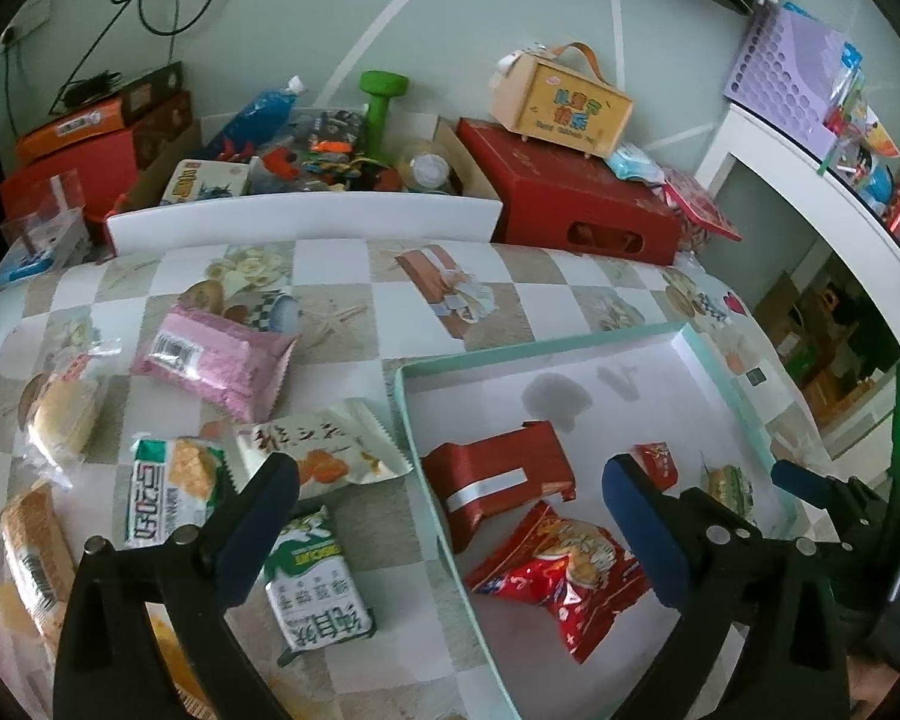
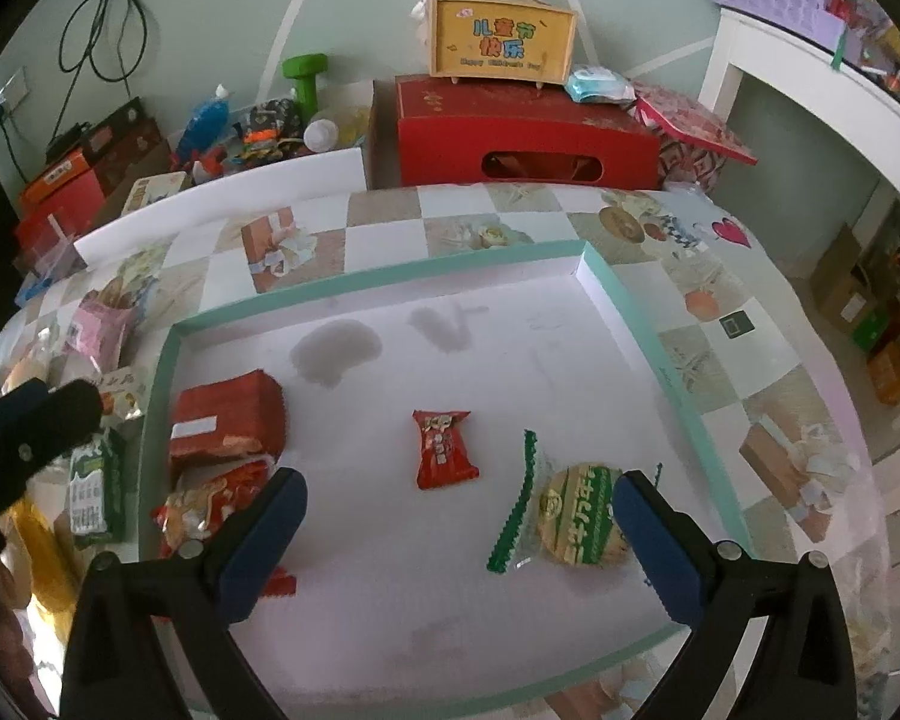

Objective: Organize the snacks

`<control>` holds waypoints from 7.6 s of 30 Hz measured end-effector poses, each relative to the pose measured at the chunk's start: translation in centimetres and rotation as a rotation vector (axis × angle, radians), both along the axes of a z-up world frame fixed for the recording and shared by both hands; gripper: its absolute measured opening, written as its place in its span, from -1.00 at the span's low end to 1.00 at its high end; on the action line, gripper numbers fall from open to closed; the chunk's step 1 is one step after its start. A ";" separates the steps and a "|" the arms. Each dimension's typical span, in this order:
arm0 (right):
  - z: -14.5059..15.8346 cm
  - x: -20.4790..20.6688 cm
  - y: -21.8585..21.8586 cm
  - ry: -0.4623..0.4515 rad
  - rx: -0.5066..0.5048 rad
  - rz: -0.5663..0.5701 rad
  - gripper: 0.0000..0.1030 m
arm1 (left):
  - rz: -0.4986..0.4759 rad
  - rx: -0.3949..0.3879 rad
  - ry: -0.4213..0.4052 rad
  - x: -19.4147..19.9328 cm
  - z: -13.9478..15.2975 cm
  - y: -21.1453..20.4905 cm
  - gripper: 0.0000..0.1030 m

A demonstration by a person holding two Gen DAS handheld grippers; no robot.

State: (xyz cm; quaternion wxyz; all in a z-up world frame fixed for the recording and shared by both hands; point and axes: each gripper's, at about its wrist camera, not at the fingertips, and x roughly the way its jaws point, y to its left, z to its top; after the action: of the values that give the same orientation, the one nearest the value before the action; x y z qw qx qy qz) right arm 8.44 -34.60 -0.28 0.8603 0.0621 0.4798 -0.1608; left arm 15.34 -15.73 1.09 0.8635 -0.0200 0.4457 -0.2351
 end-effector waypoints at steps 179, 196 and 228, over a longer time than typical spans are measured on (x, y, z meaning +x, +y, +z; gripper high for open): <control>-3.9 2.1 23.9 -0.008 0.306 0.325 -0.13 | 0.479 0.157 0.243 2.7 -7.4 25.0 -0.26; -2.7 1.6 23.2 -0.050 0.337 0.326 -0.15 | 0.483 0.190 0.135 1.2 -3.8 23.9 -0.29; 3.7 -1.3 5.7 -0.245 0.280 -0.063 -0.15 | 0.035 0.091 -0.055 -1.7 4.5 5.6 -0.28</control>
State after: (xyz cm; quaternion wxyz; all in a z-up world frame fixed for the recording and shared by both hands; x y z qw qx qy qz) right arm 7.12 -28.89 3.39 0.8898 0.2156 0.3867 -0.1107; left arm 13.66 -10.12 5.61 0.8795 0.0181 0.4315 -0.1999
